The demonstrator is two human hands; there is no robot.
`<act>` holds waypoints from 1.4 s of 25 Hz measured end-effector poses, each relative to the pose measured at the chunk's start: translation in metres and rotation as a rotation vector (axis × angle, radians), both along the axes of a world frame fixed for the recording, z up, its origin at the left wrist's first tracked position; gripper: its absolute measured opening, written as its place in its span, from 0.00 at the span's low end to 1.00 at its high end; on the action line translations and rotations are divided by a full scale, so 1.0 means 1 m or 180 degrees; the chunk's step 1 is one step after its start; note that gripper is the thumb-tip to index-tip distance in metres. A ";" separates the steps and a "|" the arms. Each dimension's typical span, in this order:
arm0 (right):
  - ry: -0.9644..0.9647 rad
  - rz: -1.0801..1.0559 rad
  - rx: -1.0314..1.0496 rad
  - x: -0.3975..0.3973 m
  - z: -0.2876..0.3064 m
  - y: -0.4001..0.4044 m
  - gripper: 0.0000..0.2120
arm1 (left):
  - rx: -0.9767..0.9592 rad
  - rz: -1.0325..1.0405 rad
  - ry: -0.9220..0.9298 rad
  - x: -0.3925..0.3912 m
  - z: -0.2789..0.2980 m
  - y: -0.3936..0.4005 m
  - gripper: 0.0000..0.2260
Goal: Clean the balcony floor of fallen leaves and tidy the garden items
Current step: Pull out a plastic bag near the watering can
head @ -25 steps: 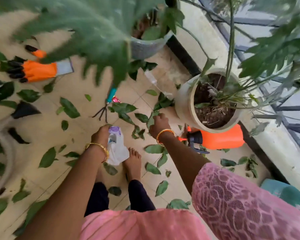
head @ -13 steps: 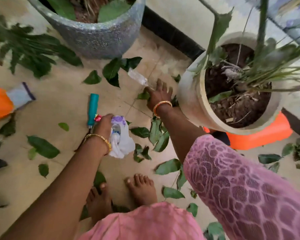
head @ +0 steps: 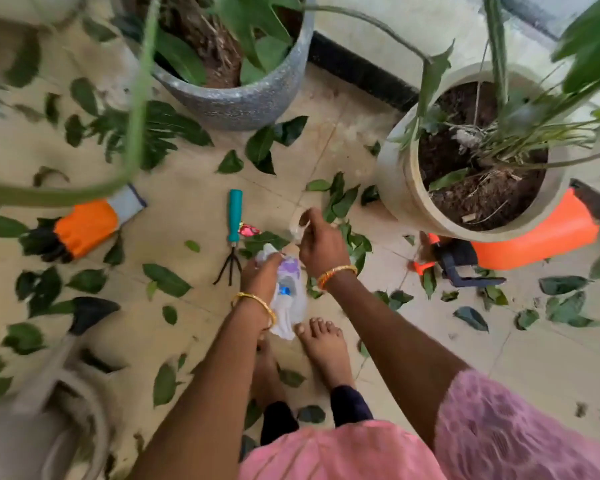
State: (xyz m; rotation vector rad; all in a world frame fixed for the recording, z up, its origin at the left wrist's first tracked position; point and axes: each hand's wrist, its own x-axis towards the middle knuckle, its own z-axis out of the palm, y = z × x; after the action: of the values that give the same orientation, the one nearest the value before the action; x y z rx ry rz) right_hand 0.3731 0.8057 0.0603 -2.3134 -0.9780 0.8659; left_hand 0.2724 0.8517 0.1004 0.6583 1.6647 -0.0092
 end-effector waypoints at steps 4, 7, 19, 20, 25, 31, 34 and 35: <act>0.1079 -0.0033 -0.0532 -0.051 0.068 -0.040 0.16 | 0.0110 -0.0211 -0.0016 -0.040 0.052 -0.030 0.18; 0.1543 0.0076 -0.1288 -0.068 0.105 -0.044 0.20 | -0.0401 -0.0057 -0.0159 -0.073 0.078 -0.049 0.14; 0.1292 0.0370 -0.1889 -0.147 0.123 -0.010 0.09 | -0.0032 0.0882 0.0447 -0.144 0.090 -0.064 0.14; 0.1447 0.0304 -0.1804 -0.159 0.125 -0.010 0.10 | -0.0161 0.1033 0.0467 -0.149 0.091 -0.059 0.16; 0.2053 0.0299 -0.1515 -0.174 0.120 -0.001 0.12 | -0.0668 0.1219 0.0222 -0.173 0.081 -0.043 0.22; 0.1386 -0.0267 -0.0552 -0.183 0.099 0.032 0.13 | -0.0679 0.1663 -0.0388 -0.157 0.080 0.001 0.06; 0.1158 -0.1221 -0.0708 -0.153 0.058 0.056 0.13 | -0.0590 0.1323 -0.0085 -0.163 0.068 0.022 0.13; 0.0816 -0.1063 -0.0967 -0.137 0.042 0.062 0.12 | -0.0559 0.1169 -0.0052 -0.168 0.060 0.026 0.15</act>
State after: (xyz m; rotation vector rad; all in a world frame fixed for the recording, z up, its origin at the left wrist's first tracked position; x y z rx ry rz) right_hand 0.2363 0.8674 0.1020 -2.4340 -0.3571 1.1917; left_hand 0.1044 0.8776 0.1599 0.2146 1.7249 0.1119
